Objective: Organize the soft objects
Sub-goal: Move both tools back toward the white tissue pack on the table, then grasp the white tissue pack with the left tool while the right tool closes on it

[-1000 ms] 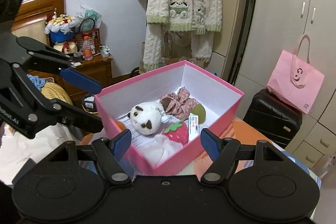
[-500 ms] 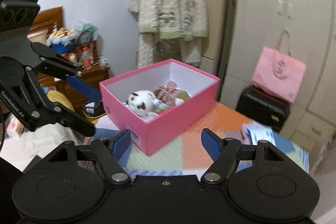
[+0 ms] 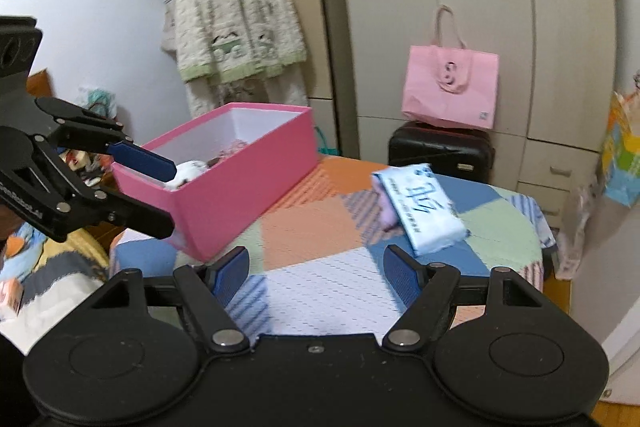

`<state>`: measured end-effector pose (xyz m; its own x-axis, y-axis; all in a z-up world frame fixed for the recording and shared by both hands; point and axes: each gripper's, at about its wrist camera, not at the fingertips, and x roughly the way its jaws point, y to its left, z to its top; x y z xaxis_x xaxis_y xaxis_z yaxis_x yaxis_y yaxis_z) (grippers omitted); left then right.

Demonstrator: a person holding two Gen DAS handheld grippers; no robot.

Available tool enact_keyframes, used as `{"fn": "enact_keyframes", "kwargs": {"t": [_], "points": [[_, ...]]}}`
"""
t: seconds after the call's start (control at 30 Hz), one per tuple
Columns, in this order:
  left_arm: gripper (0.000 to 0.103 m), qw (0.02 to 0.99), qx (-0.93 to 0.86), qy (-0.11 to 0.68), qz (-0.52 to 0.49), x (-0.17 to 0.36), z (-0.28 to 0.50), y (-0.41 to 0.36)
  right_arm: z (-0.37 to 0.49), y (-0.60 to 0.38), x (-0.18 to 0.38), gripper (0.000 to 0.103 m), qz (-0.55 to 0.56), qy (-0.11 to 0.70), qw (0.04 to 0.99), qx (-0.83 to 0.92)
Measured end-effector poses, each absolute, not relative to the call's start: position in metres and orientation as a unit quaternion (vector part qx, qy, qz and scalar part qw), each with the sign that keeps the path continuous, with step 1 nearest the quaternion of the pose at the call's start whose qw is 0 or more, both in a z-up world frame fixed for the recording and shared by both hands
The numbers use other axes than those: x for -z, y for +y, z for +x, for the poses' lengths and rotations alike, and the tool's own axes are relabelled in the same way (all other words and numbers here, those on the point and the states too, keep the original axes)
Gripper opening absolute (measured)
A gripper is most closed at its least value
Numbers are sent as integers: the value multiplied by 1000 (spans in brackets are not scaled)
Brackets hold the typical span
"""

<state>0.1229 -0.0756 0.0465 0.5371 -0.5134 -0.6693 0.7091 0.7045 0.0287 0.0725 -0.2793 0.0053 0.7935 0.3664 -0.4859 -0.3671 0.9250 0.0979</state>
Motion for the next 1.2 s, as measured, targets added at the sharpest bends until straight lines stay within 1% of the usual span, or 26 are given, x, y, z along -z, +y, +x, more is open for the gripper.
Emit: {"fn": "enact_keyframes", "kwargs": {"t": [0.23,0.33,0.47,0.63,0.7,0.83,0.9,0.97,1.17,1.2], "points": [[68,869,358,319,120,-28,161,-108,95,-304,17,78,9,237,955,-181],[67,874,345,331,92,-12,180,-119,109,-310,26,78,8,230,958,-173],[67,886,328,317,75,5,200,-128,135,-314,40,78,5,236,956,-173],[67,894,308,325,31,22,231,-138,161,-312,52,79,-8,259,955,-145],[67,899,299,319,27,28,241,-143,169,-312,55,81,-10,264,954,-141],[67,910,282,302,10,36,263,-150,186,-314,63,82,-10,272,952,-139],[67,917,266,298,5,40,274,-155,196,-316,68,82,-2,279,951,-134],[65,920,244,305,21,46,289,-164,207,-319,74,82,16,285,949,-131],[65,932,231,279,12,53,313,-176,227,-326,82,82,71,296,946,-114],[63,932,232,277,5,53,316,-177,230,-327,83,82,78,297,945,-116]]}}
